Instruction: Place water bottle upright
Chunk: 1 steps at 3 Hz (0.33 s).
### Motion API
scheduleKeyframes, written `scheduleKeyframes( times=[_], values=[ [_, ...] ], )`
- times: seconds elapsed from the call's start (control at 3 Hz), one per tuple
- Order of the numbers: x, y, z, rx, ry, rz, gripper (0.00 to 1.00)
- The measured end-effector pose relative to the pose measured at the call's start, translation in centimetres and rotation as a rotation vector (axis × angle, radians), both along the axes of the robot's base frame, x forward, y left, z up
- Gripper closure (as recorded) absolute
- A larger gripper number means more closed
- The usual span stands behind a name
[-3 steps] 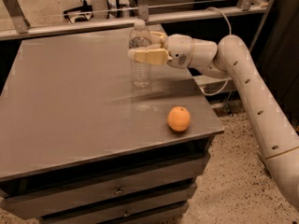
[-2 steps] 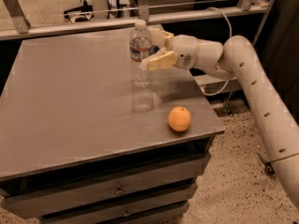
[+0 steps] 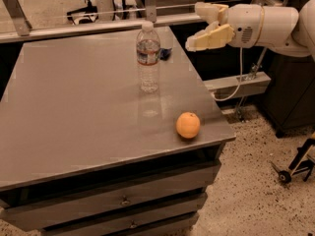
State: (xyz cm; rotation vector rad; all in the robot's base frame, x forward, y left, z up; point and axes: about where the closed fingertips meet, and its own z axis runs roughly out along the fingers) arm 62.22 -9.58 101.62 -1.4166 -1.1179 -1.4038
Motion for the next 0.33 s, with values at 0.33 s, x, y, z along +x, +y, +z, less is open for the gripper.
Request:
scheduleKeyframes(
  times=[0.33],
  values=[
    [0.0,0.0,0.0,0.0,0.0,0.0,0.0]
  ],
)
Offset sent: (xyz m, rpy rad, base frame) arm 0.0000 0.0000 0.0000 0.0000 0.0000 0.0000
